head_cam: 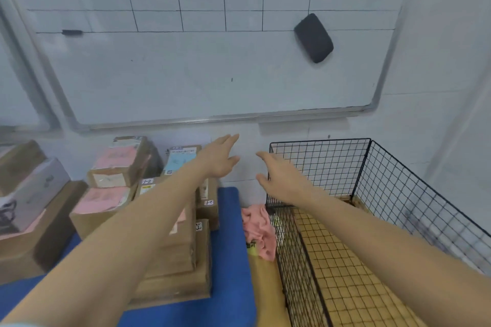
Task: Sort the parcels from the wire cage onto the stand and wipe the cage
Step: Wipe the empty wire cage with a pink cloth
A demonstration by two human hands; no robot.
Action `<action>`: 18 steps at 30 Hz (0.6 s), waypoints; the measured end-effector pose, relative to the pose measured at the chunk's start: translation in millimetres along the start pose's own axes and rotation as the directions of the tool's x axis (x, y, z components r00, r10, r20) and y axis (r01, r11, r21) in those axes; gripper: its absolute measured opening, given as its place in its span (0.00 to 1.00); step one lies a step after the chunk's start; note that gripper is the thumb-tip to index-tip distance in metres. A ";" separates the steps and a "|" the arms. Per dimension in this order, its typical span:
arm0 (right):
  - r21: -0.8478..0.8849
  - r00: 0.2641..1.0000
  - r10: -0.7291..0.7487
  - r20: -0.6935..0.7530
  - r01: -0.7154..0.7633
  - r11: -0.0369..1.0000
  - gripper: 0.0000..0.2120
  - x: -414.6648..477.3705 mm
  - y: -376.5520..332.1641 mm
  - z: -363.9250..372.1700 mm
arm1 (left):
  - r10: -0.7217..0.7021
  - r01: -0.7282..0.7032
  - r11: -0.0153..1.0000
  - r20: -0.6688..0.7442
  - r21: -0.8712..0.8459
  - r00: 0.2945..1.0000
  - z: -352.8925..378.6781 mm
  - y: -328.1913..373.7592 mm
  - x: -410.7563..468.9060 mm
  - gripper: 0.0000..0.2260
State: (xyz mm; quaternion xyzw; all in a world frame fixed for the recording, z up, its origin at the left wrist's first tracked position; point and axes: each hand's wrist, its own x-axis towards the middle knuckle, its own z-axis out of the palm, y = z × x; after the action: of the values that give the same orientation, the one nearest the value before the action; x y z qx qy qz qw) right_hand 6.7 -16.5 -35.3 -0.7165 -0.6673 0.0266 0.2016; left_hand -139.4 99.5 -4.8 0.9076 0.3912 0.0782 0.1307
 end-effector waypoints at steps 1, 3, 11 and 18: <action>0.020 1.000 0.025 0.002 -0.025 1.000 0.27 7.3 -4.6 8.1 | 0.033 -0.033 0.999 0.006 0.009 0.999 -3.8 -6.6 6.0 0.29; 0.043 0.997 0.081 0.004 -0.081 0.996 0.27 19.3 -9.8 24.2 | 0.092 -0.092 0.996 0.023 0.008 0.996 -8.5 -18.7 15.8 0.30; 0.078 0.953 0.302 0.034 -0.304 0.949 0.27 45.3 6.6 80.3 | 0.268 -0.279 0.958 0.146 0.065 0.952 -7.5 -44.5 50.3 0.33; 0.064 0.909 0.386 0.155 -0.400 0.914 0.26 80.3 33.8 135.6 | 0.293 -0.294 0.956 0.156 -0.021 0.943 -5.8 -51.8 72.3 0.32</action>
State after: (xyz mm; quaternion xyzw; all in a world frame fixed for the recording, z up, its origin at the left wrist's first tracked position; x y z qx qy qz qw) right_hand 5.6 94.6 -152.2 -0.8222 -0.5198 0.1479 0.1788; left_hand -127.3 187.5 -11.9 0.9592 0.2403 0.0246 0.1469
